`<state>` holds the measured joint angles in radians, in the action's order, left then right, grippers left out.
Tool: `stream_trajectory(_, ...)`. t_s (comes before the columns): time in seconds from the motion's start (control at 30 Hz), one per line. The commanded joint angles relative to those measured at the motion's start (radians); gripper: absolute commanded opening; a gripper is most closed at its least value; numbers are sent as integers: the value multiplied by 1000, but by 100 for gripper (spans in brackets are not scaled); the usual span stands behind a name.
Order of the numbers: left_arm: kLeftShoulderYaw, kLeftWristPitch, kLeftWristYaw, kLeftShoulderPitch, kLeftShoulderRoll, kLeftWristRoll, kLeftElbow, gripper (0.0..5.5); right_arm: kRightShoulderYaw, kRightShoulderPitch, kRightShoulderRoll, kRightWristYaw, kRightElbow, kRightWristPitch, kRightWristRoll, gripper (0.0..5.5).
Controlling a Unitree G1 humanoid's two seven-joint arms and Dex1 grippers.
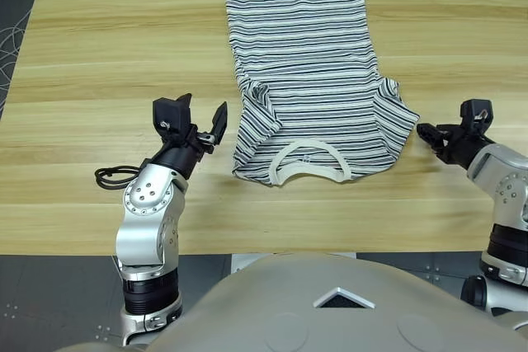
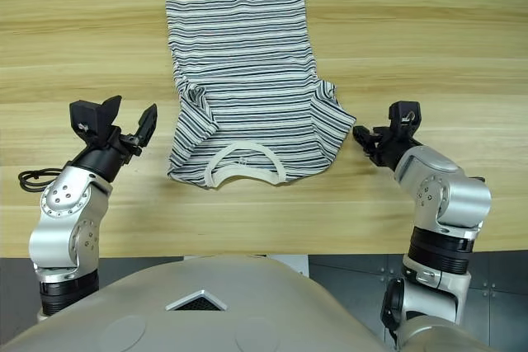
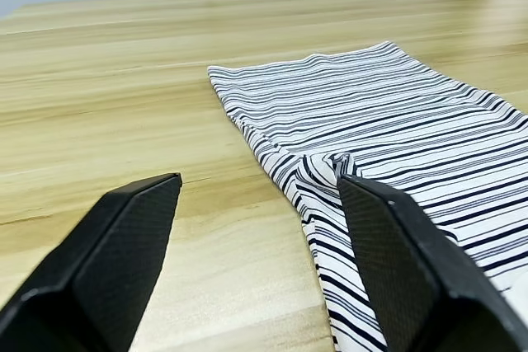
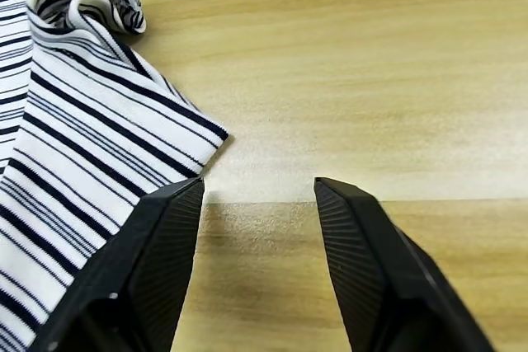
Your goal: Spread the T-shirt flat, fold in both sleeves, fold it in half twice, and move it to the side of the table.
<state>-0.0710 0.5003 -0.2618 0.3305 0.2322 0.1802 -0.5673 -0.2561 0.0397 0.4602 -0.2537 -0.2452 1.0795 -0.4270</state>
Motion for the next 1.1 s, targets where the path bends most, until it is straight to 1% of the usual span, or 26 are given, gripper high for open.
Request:
stream_trajectory(0.03, 9, -14, 10, 6, 2, -11, -5, 351, -8, -3, -36, 1, -8, 70, -30, 248)
stream_trajectory(0.17, 20, -32, 18, 11, 10, -31, -12, 351, -9, -42, -105, 43, 3, 70, -22, 248)
stream_trajectory(0.27, 33, -51, 20, 23, 14, -50, -17, 351, -29, -86, -161, 110, 59, 47, 1, 248)
stream_trajectory(0.47, 36, -64, 21, 35, 12, -61, -28, 351, -35, -108, -196, 150, 108, 29, 21, 248)
stream_trajectory(0.53, 37, -67, 22, 36, 11, -63, -29, 354, -26, -107, -193, 145, 115, 18, 24, 213)
stream_trajectory(0.57, 37, -68, 22, 36, 10, -63, -30, 354, -19, -104, -190, 137, 111, 17, 22, 178)
stream_trajectory(0.73, 38, -67, 23, 34, 9, -62, -37, 354, -10, -100, -189, 130, 86, 29, 17, 61)
stream_trajectory(0.83, 40, -65, 25, 31, 8, -62, -39, 354, -9, -98, -190, 129, 71, 35, 14, 12)
stream_trajectory(1.0, 45, -68, 30, 29, 4, -66, -38, 354, -31, -106, -210, 135, 26, -7, 5, 12)
stream_trajectory(1.1, 46, -70, 31, 27, 3, -67, -35, 354, -24, -97, -219, 132, -16, -15, 2, 12)
